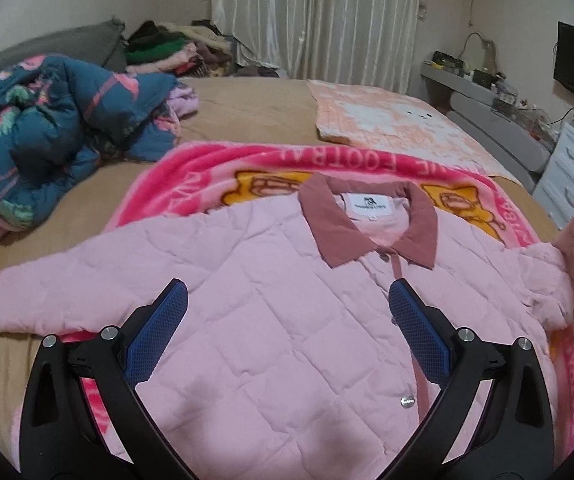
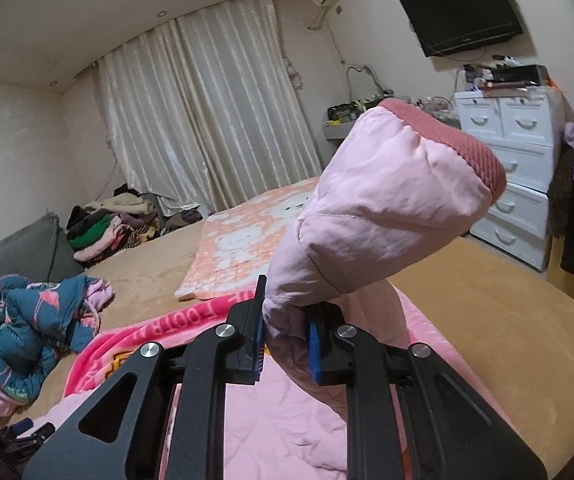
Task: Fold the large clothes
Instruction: 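Lift the sleeve with the right tool and carry it across the jacket body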
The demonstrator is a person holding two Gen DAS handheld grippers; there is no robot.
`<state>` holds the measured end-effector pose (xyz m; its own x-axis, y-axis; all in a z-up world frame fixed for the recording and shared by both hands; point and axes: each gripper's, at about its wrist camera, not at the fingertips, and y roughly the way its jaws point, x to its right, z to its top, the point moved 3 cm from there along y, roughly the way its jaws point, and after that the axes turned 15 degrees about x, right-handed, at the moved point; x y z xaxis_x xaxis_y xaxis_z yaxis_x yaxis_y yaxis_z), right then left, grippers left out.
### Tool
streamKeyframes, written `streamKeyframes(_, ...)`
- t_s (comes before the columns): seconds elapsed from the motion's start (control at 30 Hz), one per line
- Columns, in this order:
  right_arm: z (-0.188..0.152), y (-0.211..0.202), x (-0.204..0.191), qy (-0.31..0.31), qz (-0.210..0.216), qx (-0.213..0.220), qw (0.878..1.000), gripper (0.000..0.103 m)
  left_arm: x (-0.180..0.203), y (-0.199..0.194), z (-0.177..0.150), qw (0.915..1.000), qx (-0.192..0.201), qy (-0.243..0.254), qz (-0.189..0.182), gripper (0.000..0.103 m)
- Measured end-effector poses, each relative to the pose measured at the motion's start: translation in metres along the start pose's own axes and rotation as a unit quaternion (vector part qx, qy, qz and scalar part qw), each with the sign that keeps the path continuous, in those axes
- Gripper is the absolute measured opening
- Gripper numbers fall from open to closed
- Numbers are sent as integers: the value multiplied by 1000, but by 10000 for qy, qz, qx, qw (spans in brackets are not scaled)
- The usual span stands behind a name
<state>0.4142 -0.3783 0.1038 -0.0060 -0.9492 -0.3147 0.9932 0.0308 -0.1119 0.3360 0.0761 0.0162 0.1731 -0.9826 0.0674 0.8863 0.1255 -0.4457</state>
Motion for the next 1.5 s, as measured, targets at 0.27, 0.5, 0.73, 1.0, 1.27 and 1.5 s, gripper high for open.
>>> streamKeyframes(0.27, -8, 4, -57, -218, 194, -7, 9996, 16, -32, 6, -6, 9989, -212, -356, -200, 94)
streamKeyframes(0.5, -19, 6, -102, -366, 434, -70, 9984, 16, -41, 5, -6, 9984, -287, -339, -344, 94)
streamKeyframes(0.73, -34, 8, -139, -421, 699, -183, 9965, 16, -50, 4, -6, 9970, -346, -520, -453, 94)
streamKeyframes(1.0, -56, 9, -167, -461, 1051, -398, 9926, 16, -64, 8, -12, 9935, -469, -889, -533, 94)
streamKeyframes(1.27, -88, 18, -196, -491, 1363, -703, 9869, 16, -80, 15, -20, 9859, -609, -1392, -700, 94)
streamKeyframes(1.5, -124, 26, -225, -573, 1590, -992, 9806, 16, -92, 16, -19, 9782, -498, -1822, -865, 94)
